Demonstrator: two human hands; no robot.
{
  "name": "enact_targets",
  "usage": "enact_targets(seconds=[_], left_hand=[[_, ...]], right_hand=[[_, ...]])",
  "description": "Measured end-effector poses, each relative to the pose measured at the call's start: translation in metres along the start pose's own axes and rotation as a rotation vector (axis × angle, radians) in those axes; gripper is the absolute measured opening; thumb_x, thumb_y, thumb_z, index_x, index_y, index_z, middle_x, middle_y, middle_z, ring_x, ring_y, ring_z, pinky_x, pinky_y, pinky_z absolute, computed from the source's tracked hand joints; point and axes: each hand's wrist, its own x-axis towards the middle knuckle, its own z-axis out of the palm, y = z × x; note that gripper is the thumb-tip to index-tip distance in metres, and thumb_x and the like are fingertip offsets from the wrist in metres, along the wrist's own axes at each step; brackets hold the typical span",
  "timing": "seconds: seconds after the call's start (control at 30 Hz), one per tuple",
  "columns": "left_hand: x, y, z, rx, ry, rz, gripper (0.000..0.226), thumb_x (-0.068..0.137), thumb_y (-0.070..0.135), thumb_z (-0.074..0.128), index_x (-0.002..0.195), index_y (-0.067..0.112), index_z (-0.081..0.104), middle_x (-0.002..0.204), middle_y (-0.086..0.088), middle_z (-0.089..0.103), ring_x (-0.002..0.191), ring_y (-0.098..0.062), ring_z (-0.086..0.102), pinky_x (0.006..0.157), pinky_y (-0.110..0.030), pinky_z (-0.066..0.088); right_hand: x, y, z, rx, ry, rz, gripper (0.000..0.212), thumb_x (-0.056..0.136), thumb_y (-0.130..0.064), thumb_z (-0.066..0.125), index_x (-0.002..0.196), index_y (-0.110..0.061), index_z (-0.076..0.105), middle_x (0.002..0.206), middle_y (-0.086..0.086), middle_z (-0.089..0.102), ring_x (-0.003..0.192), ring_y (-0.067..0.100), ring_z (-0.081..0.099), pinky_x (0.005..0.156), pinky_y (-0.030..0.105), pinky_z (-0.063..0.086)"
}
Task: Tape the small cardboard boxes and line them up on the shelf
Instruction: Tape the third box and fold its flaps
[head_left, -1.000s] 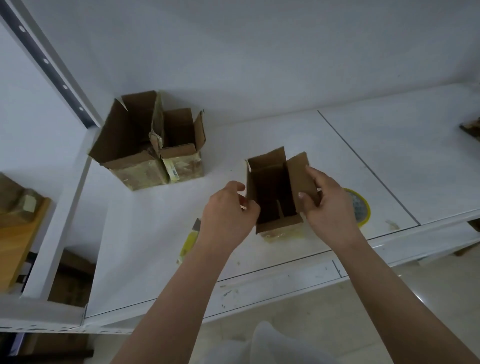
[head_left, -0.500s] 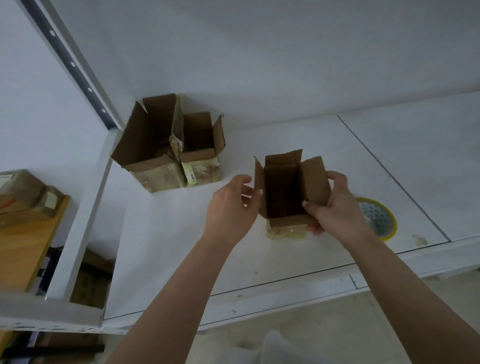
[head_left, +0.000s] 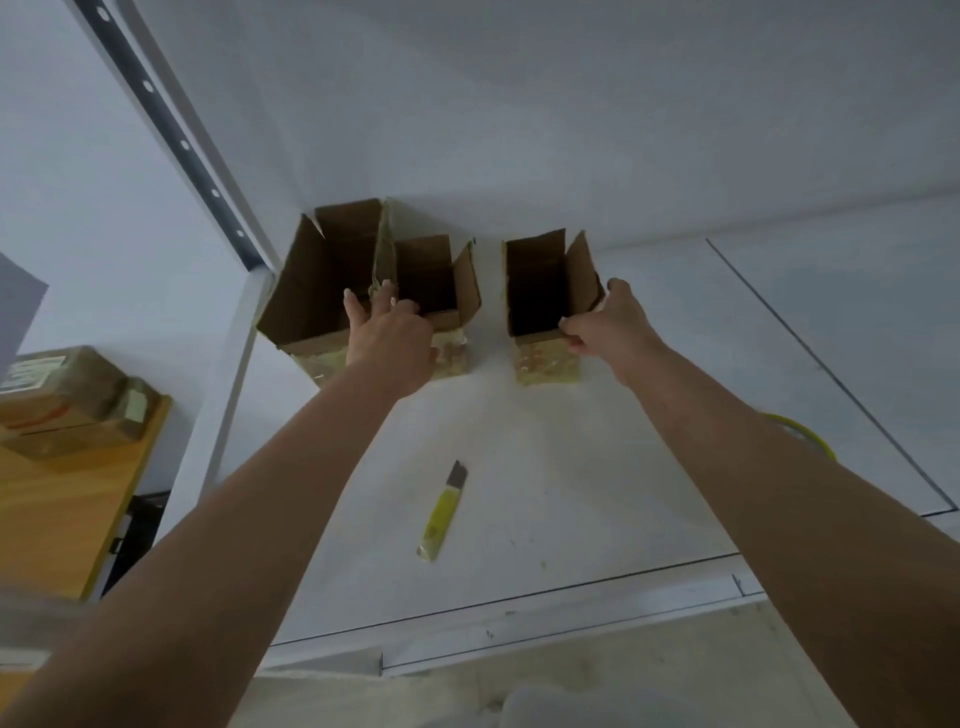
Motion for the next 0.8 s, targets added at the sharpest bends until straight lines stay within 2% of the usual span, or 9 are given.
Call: enact_targets(seconds=[0.1, 0.23, 0.4, 0.5, 0.6, 0.67, 0.73, 0.8], left_hand=[[0.002, -0.004, 0.002, -0.009, 0.004, 0.009, 0.033, 0.099, 0.038, 0.049, 0.125, 0.022, 0.063, 0.146, -0.002, 0.045, 0.149, -0.033, 0.013, 0.113, -0.067, 0.002], [0.002, -0.012, 0.001, -0.015, 0.0, 0.025, 0.033, 0.101, 0.033, 0.046, 0.129, 0.024, 0.06, 0.147, 0.001, 0.046, 0.149, -0.029, 0.013, 0.114, -0.066, 0.003], [0.003, -0.019, 0.001, 0.008, -0.015, 0.05, 0.033, 0.103, 0.033, 0.044, 0.131, 0.023, 0.059, 0.145, 0.004, 0.047, 0.149, -0.028, 0.014, 0.114, -0.065, 0.004], [0.002, -0.022, 0.002, 0.026, -0.01, 0.066, 0.033, 0.103, 0.034, 0.044, 0.13, 0.025, 0.059, 0.144, 0.005, 0.048, 0.149, -0.028, 0.014, 0.114, -0.064, 0.005], [0.0, -0.025, 0.001, 0.022, -0.003, 0.091, 0.032, 0.102, 0.035, 0.044, 0.128, 0.026, 0.06, 0.146, 0.005, 0.047, 0.149, -0.028, 0.014, 0.114, -0.065, 0.004], [-0.001, -0.025, 0.0, 0.005, 0.001, 0.109, 0.032, 0.102, 0.034, 0.046, 0.128, 0.026, 0.06, 0.149, 0.005, 0.044, 0.149, -0.029, 0.013, 0.114, -0.065, 0.003], [-0.002, -0.024, -0.001, -0.018, 0.01, 0.122, 0.031, 0.101, 0.034, 0.047, 0.127, 0.027, 0.061, 0.152, 0.003, 0.04, 0.149, -0.03, 0.013, 0.114, -0.065, 0.003], [-0.005, -0.024, -0.003, -0.065, 0.048, 0.112, 0.03, 0.1, 0.033, 0.047, 0.124, 0.027, 0.064, 0.15, 0.001, 0.042, 0.148, -0.03, 0.017, 0.115, -0.064, 0.005]], right_hand=[[0.009, -0.007, 0.016, 0.015, -0.023, 0.011, 0.066, 0.086, -0.004, 0.07, 0.139, -0.004, 0.032, 0.108, 0.007, 0.044, 0.106, 0.03, 0.06, 0.088, 0.042, 0.057], [0.017, -0.012, 0.034, 0.051, -0.047, 0.028, 0.065, 0.086, 0.001, 0.068, 0.141, -0.005, 0.033, 0.121, 0.012, 0.046, 0.11, 0.03, 0.058, 0.09, 0.039, 0.056], [0.019, -0.017, 0.05, 0.023, -0.096, 0.033, 0.056, 0.087, 0.001, 0.067, 0.134, -0.003, 0.037, 0.115, 0.014, 0.049, 0.105, 0.028, 0.061, 0.09, 0.036, 0.056], [0.019, -0.015, 0.053, -0.023, -0.125, 0.029, 0.06, 0.089, -0.007, 0.068, 0.138, -0.003, 0.034, 0.122, 0.017, 0.054, 0.106, 0.03, 0.062, 0.094, 0.043, 0.054], [0.016, -0.012, 0.05, -0.086, -0.104, -0.007, 0.073, 0.09, -0.024, 0.069, 0.146, -0.005, 0.026, 0.129, 0.018, 0.055, 0.116, 0.033, 0.058, 0.099, 0.046, 0.05], [0.011, -0.01, 0.047, -0.175, -0.063, -0.065, 0.078, 0.091, -0.036, 0.066, 0.149, -0.006, 0.023, 0.136, 0.015, 0.052, 0.122, 0.032, 0.053, 0.098, 0.037, 0.047], [0.003, -0.008, 0.045, -0.274, -0.025, -0.133, 0.074, 0.094, -0.044, 0.06, 0.148, -0.007, 0.026, 0.139, 0.015, 0.049, 0.125, 0.031, 0.05, 0.088, 0.03, 0.042], [-0.007, -0.007, 0.04, -0.397, 0.007, -0.227, 0.07, 0.096, -0.046, 0.055, 0.148, -0.007, 0.027, 0.142, 0.016, 0.047, 0.127, 0.032, 0.048, 0.09, 0.034, 0.041]])
